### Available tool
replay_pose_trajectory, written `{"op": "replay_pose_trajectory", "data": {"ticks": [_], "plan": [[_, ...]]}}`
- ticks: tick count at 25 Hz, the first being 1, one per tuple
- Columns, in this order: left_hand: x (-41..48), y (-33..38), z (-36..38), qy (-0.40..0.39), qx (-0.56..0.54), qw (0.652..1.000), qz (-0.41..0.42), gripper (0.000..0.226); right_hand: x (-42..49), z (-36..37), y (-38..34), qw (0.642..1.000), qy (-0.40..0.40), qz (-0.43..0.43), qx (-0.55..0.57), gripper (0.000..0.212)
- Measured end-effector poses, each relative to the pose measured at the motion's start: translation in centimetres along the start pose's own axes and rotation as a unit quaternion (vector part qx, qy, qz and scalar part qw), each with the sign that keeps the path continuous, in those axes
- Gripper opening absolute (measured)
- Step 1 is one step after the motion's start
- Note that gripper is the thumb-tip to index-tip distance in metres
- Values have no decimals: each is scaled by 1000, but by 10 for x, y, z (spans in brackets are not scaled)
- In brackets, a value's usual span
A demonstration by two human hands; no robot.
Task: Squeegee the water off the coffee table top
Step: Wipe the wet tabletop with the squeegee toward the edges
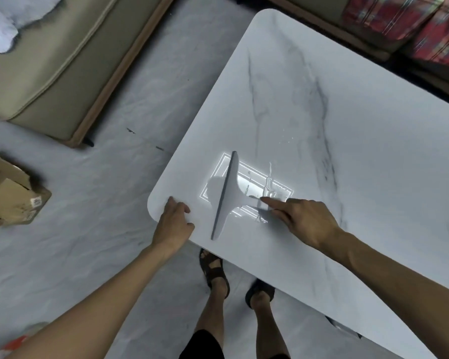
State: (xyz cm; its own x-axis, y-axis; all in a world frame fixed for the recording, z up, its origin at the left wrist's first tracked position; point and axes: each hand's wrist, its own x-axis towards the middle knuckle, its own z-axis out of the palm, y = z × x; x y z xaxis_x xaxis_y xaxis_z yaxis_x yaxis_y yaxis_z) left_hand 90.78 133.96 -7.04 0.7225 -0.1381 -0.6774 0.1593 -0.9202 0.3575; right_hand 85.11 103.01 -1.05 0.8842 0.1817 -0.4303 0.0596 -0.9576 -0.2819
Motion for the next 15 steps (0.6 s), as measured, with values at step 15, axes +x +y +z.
{"op": "replay_pose_trajectory", "data": {"ticks": [15], "plan": [[-5,16,14,10,-11,999,-32,42,-34,27,-38,996,-45,-72,42,39]]}}
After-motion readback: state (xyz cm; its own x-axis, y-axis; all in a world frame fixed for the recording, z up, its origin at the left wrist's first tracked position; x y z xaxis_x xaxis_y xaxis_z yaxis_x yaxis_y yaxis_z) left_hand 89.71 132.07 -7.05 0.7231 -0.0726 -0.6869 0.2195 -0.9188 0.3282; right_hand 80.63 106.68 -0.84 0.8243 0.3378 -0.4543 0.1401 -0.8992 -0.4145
